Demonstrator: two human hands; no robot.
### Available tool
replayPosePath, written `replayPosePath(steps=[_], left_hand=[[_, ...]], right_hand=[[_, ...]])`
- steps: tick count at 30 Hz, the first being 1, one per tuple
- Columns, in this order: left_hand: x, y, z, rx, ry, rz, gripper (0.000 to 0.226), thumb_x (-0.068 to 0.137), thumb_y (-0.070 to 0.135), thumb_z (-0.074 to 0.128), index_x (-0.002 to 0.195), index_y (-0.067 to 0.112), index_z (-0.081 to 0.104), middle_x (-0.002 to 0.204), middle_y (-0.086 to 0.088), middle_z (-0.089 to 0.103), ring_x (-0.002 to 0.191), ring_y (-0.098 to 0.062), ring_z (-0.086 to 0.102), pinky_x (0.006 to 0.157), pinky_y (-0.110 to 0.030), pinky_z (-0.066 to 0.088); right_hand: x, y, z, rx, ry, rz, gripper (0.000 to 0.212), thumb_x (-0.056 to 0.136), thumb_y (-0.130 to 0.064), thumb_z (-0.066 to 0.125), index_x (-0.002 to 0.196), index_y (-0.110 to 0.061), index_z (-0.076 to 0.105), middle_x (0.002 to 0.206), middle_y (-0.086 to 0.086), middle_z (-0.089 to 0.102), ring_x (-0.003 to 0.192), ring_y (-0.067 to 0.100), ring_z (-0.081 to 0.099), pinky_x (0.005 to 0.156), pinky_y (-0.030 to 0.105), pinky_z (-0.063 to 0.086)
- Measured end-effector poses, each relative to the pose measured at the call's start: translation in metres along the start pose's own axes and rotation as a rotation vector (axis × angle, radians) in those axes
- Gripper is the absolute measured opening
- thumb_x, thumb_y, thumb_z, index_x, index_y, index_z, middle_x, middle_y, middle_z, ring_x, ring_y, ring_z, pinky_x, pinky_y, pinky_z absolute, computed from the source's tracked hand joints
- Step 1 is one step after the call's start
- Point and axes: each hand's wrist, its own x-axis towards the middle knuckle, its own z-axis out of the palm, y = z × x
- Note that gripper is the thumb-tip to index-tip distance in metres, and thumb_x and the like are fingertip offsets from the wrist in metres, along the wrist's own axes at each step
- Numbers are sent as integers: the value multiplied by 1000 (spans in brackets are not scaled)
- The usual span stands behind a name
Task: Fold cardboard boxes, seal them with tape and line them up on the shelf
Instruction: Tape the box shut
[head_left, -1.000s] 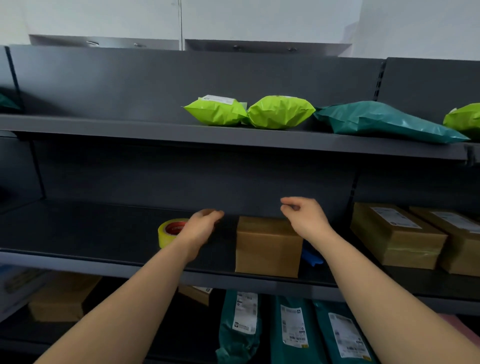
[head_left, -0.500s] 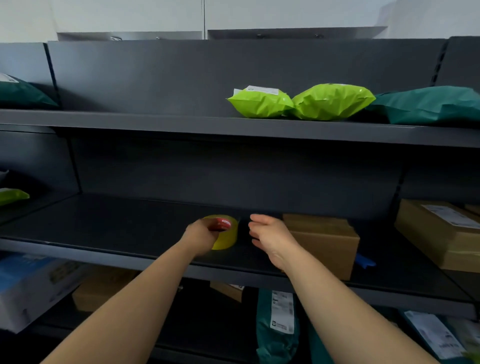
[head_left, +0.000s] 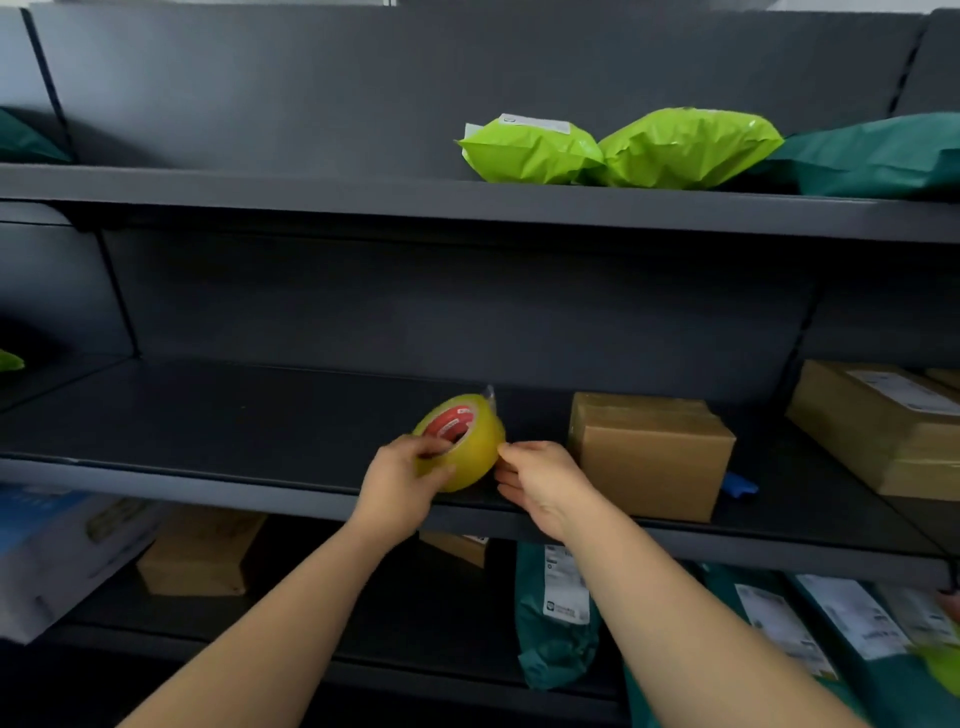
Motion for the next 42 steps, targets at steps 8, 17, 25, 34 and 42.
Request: replayPosePath(steps=[8, 17, 25, 34, 42], left_hand=[[-71, 30, 3, -325, -40, -43, 26, 76, 18, 82, 101, 19, 73, 99, 6, 70, 95, 1, 62, 77, -5, 45], [-109, 60, -7, -524, -12, -209, 31, 95, 42, 55, 91, 19, 75, 90, 1, 72, 87, -17, 66, 88, -39, 54], [-131, 81, 38, -570, -257, -345, 31, 88, 36, 66, 66, 16, 66, 70, 2, 63, 70, -12, 53, 75, -32, 54], [-144, 88, 72, -555, -221, -308, 21, 85, 20, 74, 71, 5, 71, 69, -6, 63, 70, -16, 56, 81, -38, 54], [-165, 95, 97, -392, 29, 215, 10, 91, 8, 65, 85, 16, 69, 86, 7, 66, 84, -10, 63, 77, -22, 52]], right_hand=[[-77, -18, -23, 99, -132, -149, 11, 95, -12, 57, 104, -7, 62, 103, 17, 70, 95, 28, 69, 87, 43, 55], [-164, 6, -95, -331, -125, -449, 22, 95, -15, 57, 106, -29, 69, 102, -12, 73, 96, 4, 66, 82, 22, 53], [-194, 30, -138, -511, -51, -533, 27, 93, -15, 61, 111, -35, 68, 107, -19, 70, 103, 1, 63, 87, 25, 50], [-204, 40, -164, -705, 1, -551, 32, 92, -16, 62, 114, -39, 64, 113, -19, 65, 105, -3, 58, 85, 16, 45], [-208, 41, -183, -676, 67, -538, 32, 92, -16, 63, 120, -30, 67, 113, -17, 67, 105, -4, 60, 91, 24, 50]])
